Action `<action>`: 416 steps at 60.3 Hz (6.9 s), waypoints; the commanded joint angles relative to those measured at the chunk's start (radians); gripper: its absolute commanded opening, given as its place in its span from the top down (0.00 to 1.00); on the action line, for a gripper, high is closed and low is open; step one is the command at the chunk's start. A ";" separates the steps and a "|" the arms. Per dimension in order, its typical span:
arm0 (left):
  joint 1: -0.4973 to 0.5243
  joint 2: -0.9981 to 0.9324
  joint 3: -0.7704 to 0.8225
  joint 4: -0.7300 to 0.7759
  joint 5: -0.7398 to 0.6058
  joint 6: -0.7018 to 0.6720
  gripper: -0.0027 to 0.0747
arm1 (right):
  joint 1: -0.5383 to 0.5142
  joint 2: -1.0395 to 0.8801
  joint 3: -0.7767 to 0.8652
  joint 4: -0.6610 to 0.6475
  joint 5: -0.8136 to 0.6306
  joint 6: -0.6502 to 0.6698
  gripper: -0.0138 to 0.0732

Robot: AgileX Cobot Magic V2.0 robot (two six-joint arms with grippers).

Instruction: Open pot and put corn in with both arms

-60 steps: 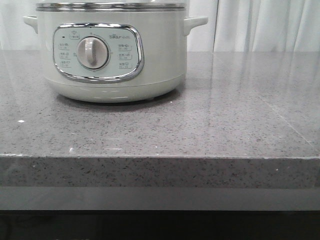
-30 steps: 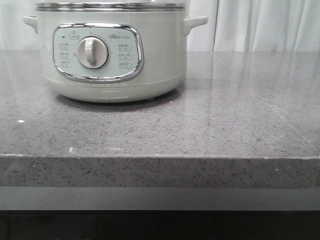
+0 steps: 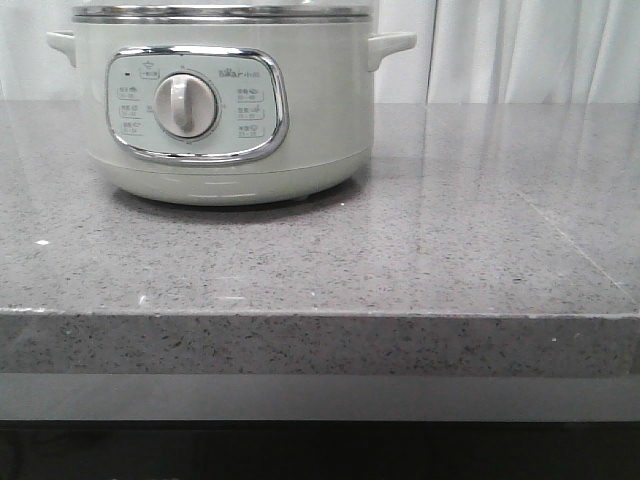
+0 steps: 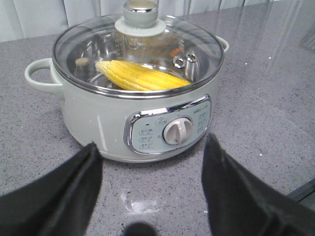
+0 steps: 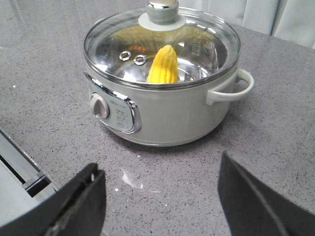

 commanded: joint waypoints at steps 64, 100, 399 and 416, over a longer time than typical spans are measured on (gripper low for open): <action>0.041 -0.057 0.017 0.028 -0.151 -0.006 0.99 | -0.006 -0.007 -0.027 0.009 -0.038 -0.006 0.98; 0.430 -0.611 0.628 -0.058 -0.481 -0.006 0.99 | -0.006 -0.007 -0.027 0.009 -0.038 -0.006 0.98; 0.426 -0.665 0.729 0.038 -0.588 -0.112 0.99 | -0.624 -0.834 0.859 -0.198 -0.552 0.188 0.98; 0.426 -0.665 0.729 0.038 -0.588 -0.112 0.99 | -0.571 -0.834 0.859 -0.190 -0.555 0.189 0.98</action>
